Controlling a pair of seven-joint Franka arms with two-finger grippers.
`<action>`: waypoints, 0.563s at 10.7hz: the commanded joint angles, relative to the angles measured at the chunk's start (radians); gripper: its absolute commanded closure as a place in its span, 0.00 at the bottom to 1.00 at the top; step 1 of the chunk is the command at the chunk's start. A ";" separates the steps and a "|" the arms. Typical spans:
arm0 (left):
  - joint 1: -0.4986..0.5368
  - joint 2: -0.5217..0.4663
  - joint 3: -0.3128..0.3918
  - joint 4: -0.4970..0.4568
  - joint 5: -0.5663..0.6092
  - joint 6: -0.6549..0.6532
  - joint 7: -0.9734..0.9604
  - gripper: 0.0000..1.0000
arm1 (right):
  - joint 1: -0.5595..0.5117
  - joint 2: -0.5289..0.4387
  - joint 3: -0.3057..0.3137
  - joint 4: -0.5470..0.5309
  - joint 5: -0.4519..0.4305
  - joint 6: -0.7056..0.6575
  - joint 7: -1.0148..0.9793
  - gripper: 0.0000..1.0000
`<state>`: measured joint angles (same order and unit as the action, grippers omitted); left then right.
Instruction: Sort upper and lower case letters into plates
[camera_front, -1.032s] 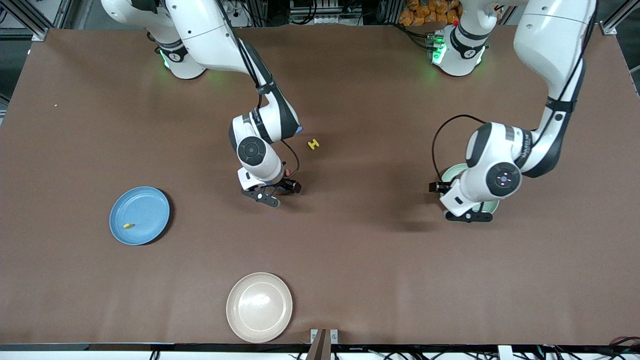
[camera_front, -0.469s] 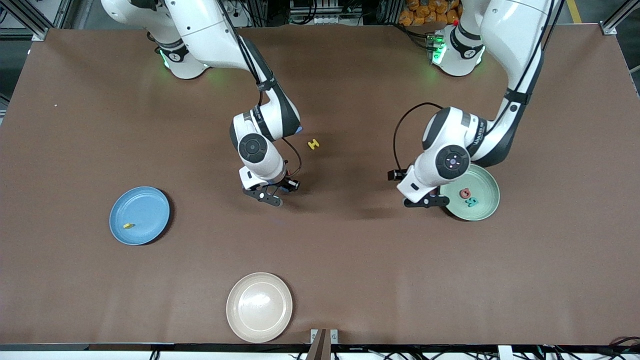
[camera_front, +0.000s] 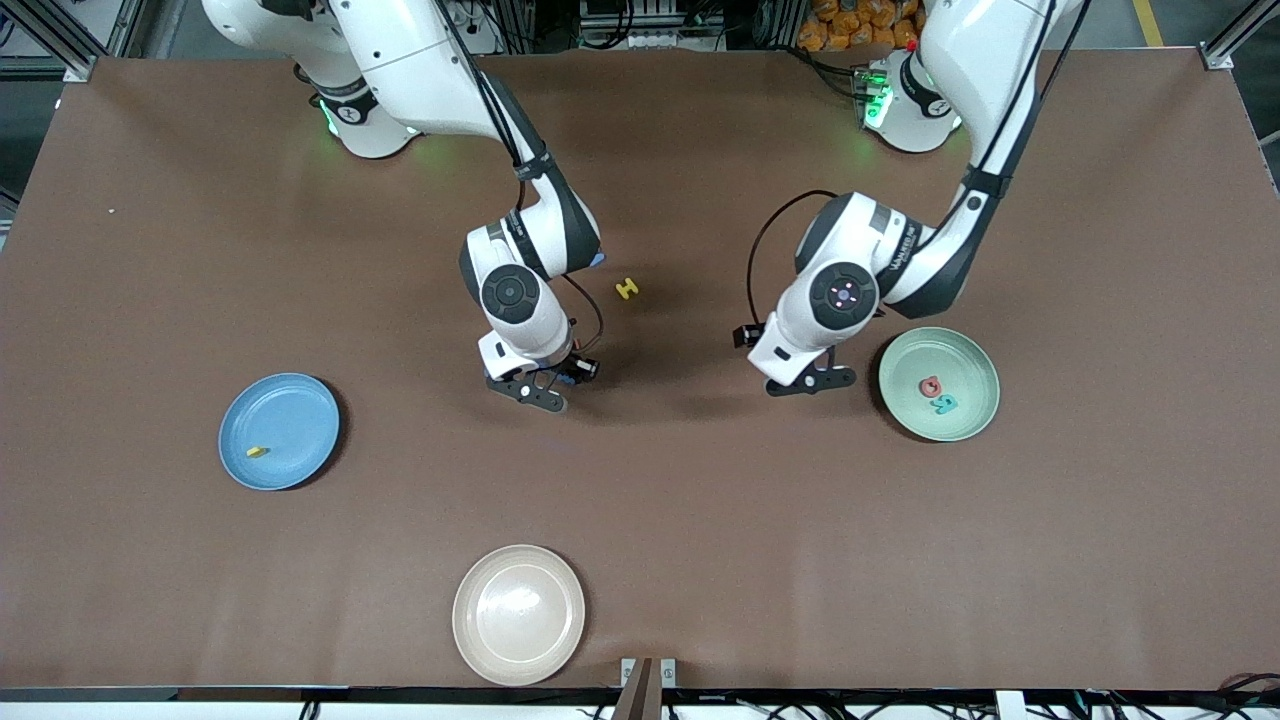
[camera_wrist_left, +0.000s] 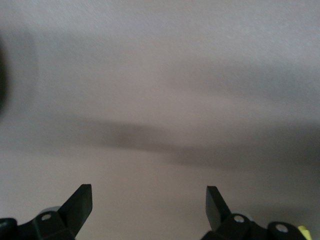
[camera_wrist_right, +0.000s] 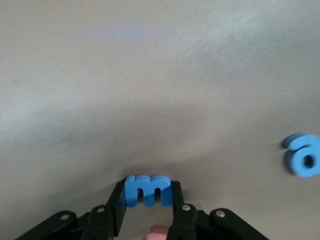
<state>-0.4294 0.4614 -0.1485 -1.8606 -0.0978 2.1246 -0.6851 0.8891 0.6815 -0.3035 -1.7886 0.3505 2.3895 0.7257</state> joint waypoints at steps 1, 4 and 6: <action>-0.040 -0.010 0.007 -0.014 -0.072 0.020 -0.066 0.00 | -0.006 -0.058 -0.078 -0.012 -0.025 -0.096 -0.122 1.00; -0.097 -0.001 0.007 -0.012 -0.108 0.047 -0.167 0.00 | -0.006 -0.074 -0.196 -0.014 -0.028 -0.153 -0.305 1.00; -0.152 0.017 0.007 -0.006 -0.135 0.099 -0.253 0.00 | -0.039 -0.074 -0.255 -0.032 -0.028 -0.165 -0.451 1.00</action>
<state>-0.5380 0.4695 -0.1500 -1.8623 -0.1949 2.1809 -0.8784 0.8763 0.6283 -0.5362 -1.7892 0.3351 2.2337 0.3583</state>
